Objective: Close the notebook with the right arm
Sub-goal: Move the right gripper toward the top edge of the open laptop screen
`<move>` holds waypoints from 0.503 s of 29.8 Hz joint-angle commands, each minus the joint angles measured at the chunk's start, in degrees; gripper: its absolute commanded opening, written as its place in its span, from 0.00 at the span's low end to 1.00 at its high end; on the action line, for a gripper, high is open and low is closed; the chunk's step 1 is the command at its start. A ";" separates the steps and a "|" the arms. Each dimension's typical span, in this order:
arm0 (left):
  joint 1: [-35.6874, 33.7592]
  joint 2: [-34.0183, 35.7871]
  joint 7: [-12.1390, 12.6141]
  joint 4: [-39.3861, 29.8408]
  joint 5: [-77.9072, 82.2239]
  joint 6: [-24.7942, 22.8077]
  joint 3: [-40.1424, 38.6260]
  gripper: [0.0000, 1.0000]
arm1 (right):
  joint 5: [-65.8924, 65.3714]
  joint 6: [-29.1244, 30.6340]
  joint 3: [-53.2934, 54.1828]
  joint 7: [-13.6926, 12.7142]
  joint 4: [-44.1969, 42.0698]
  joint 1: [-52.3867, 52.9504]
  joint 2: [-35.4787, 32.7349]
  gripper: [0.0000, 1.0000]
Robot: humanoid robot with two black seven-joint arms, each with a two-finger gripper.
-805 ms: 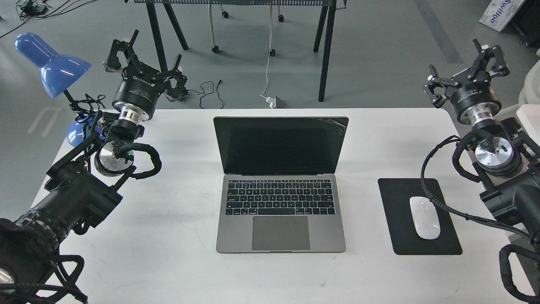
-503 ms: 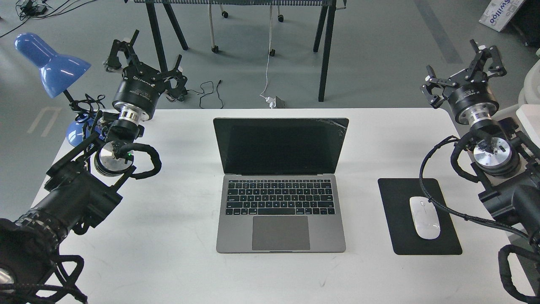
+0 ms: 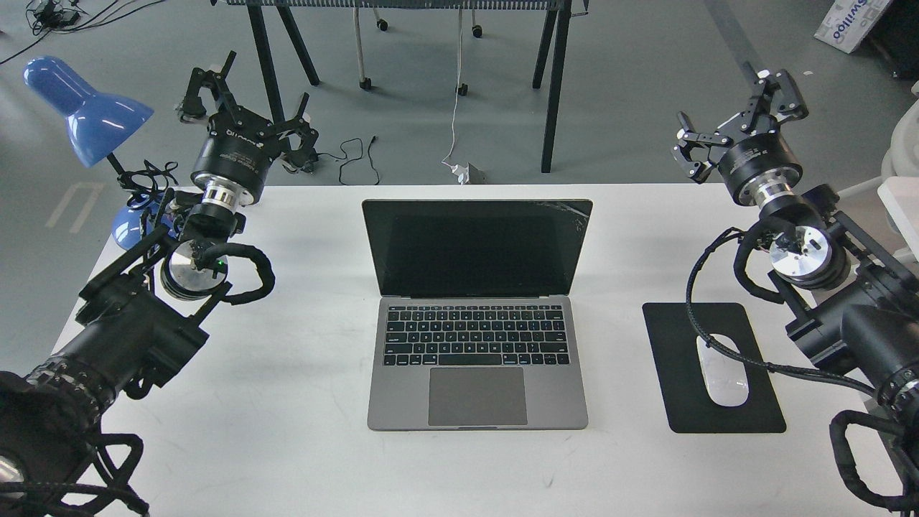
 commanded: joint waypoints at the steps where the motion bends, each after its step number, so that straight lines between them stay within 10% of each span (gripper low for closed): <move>1: 0.01 0.00 0.01 -0.02 0.07 0.00 0.00 1.00 | -0.02 -0.03 -4.29 0.09 -0.27 1.41 2.37 1.00; 15: 0.01 0.00 0.01 -0.02 0.16 0.00 0.00 1.00 | -0.37 0.05 -9.22 -0.08 3.41 0.62 5.63 1.00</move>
